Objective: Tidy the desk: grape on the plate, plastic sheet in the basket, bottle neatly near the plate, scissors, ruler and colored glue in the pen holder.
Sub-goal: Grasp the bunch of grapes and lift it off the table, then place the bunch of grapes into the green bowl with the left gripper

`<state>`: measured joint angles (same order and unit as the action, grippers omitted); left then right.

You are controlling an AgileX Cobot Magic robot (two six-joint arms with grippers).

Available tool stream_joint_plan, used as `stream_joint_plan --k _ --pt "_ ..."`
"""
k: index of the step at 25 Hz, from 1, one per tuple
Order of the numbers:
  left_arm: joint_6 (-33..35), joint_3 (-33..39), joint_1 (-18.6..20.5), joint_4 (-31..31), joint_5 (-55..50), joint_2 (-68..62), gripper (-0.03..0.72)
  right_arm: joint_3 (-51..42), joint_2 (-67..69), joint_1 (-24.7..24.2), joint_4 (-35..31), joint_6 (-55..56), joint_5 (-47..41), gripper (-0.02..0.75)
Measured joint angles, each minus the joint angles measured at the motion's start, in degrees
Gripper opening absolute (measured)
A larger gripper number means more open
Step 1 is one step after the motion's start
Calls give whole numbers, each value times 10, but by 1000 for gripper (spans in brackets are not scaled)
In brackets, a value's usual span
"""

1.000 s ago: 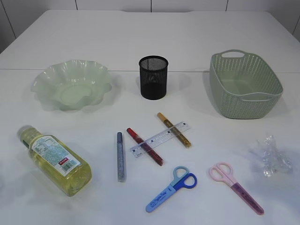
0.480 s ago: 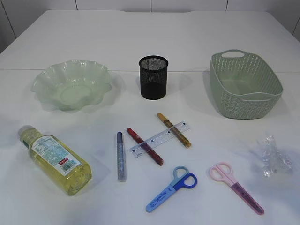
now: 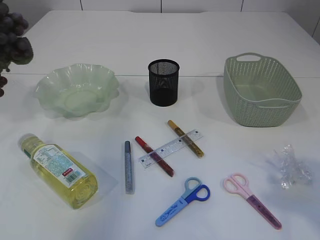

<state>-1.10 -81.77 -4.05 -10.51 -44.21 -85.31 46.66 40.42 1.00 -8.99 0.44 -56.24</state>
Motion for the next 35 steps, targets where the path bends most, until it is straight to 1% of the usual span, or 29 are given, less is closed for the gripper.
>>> stream_joint_plan --k 4,12,20,22,25,31,33,35 --pt "0 -35 -15 3 37 -67 -1 0 0 0 0 0 0 583" --pt "0 -78 -46 5 111 -170 -1 0 0 0 0 0 0 583" --pt "0 -85 -51 7 165 -251 1 0 0 0 0 0 0 583" --pt "0 -85 -51 7 176 -262 20 0 0 0 0 0 0 583" --pt "0 -85 -51 6 191 -270 108 0 0 0 0 0 -2 583" --pt "0 -88 -51 6 201 -270 431 0 0 0 0 0 -9 583" --pt "0 -88 -51 14 193 -270 489 0 0 0 0 0 -10 583" --pt "0 -89 -51 25 174 -266 513 0 0 0 0 0 -10 583"
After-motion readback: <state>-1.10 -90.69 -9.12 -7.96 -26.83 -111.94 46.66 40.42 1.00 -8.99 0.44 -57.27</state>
